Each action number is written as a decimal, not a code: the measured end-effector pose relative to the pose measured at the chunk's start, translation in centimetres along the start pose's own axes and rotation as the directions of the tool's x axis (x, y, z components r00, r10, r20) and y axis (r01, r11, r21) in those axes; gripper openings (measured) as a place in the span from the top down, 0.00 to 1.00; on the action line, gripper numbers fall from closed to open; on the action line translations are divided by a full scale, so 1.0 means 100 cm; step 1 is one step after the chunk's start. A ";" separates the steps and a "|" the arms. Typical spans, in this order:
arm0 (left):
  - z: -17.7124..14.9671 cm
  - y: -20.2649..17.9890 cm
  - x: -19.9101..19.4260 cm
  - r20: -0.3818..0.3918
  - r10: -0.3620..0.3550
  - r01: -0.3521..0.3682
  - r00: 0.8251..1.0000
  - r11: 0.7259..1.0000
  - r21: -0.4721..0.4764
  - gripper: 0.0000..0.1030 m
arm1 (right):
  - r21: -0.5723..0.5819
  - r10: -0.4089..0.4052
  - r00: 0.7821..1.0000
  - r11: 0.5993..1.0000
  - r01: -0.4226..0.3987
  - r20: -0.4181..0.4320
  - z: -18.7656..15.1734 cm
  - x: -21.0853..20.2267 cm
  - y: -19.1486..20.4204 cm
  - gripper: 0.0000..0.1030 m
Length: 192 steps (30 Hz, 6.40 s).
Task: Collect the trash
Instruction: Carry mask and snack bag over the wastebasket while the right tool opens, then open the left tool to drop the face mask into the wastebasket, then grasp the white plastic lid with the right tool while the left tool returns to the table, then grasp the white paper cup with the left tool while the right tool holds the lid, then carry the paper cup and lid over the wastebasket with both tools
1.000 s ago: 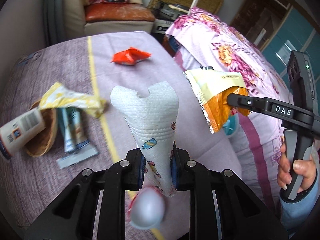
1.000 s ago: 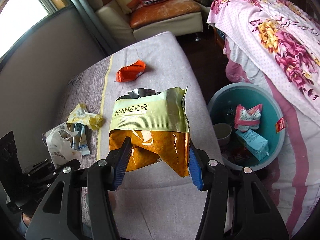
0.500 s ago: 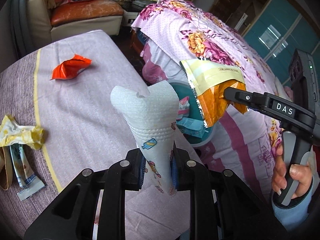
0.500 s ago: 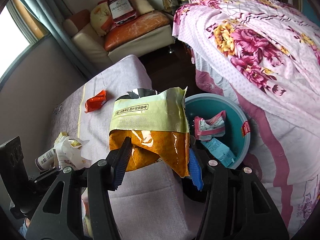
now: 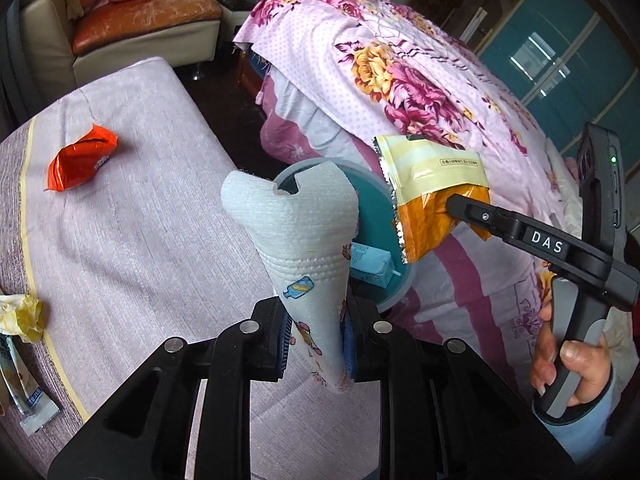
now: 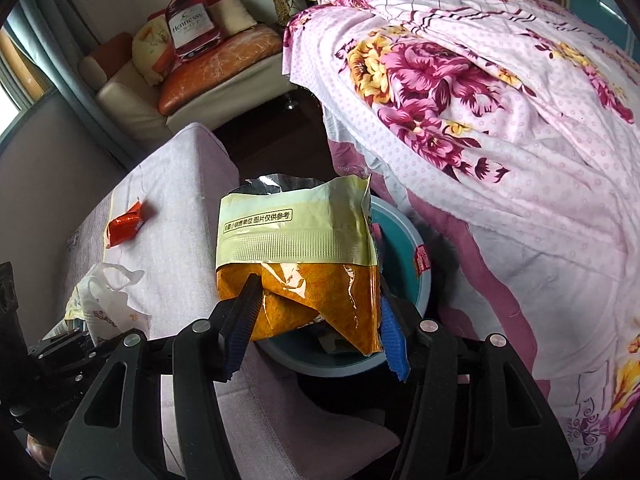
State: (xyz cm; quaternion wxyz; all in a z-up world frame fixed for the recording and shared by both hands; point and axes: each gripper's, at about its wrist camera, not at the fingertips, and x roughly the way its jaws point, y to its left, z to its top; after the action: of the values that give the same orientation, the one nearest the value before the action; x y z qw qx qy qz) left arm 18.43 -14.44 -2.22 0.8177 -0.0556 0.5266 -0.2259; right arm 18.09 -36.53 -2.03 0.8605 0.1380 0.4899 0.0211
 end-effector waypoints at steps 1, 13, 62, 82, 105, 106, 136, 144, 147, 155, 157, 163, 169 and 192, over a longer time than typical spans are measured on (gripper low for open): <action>0.002 -0.001 0.002 -0.002 -0.001 0.001 1.000 1.000 0.000 0.79 | -0.002 -0.005 1.000 1.000 0.005 -0.002 0.000 0.002 -0.001 0.48; 0.021 -0.008 0.024 -0.029 -0.003 0.003 1.000 1.000 0.001 0.79 | -0.014 0.010 0.997 1.000 -0.011 -0.079 0.001 0.030 -0.008 0.31; 0.042 -0.005 0.053 -0.055 -0.021 0.020 0.998 1.000 -0.016 0.12 | 0.103 -0.044 0.993 0.993 0.055 -0.107 0.016 0.031 -0.029 0.25; -0.024 0.073 -0.023 -0.006 0.058 -0.058 0.998 0.993 -0.101 0.12 | -0.045 -0.001 0.986 0.999 -0.007 -0.166 -0.018 0.028 0.066 0.24; -0.151 0.183 -0.127 0.062 0.131 -0.107 0.989 0.949 -0.297 0.12 | -0.341 0.038 0.944 0.927 -0.156 -0.328 -0.131 0.035 0.224 0.24; -0.157 0.185 -0.129 0.059 0.131 -0.107 0.990 0.948 -0.301 0.12 | -0.357 0.030 0.945 0.922 -0.152 -0.326 -0.138 0.035 0.230 0.24; -0.162 0.247 -0.212 0.117 0.309 -0.266 0.944 0.921 -0.284 0.11 | -0.504 0.024 0.947 0.842 -0.191 -0.319 -0.186 0.060 0.325 0.95; -0.108 0.269 -0.197 0.000 0.428 -0.428 0.904 0.902 -0.056 0.11 | -0.460 0.066 0.954 0.865 -0.201 -0.293 -0.141 0.057 0.318 0.95; -0.103 0.283 -0.174 -0.085 0.451 -0.452 0.888 0.892 0.004 0.11 | -0.458 0.076 0.952 0.864 -0.211 -0.296 -0.135 0.058 0.319 0.95; -0.118 0.315 -0.141 -0.172 0.455 -0.465 0.874 0.885 -0.024 0.12 | -0.436 0.102 0.941 0.866 -0.243 -0.321 -0.123 0.063 0.316 0.95; -0.120 0.317 -0.142 -0.159 0.453 -0.465 0.877 0.884 -0.044 0.21 | -0.434 0.105 0.939 0.866 -0.248 -0.327 -0.123 0.066 0.317 0.95; -0.125 0.303 -0.151 -0.082 0.457 -0.463 0.886 0.881 -0.093 0.33 | -0.429 0.114 0.936 0.865 -0.258 -0.334 -0.122 0.070 0.315 0.95; -0.132 0.283 -0.165 -0.036 0.455 -0.454 0.890 0.878 -0.148 0.38 | -0.413 0.133 0.935 0.870 -0.269 -0.329 -0.119 0.068 0.309 0.95; -0.130 0.214 -0.200 0.141 0.388 -0.346 0.911 0.904 -0.252 0.41 | -0.353 0.200 0.945 0.891 -0.285 -0.259 -0.099 0.041 0.273 0.95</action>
State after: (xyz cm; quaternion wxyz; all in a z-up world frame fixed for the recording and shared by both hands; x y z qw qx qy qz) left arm 6.72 15.16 1.78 0.8802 -0.0667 0.4699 -0.0009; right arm 14.51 -7.49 -3.15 0.8030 0.0231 0.5452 0.2397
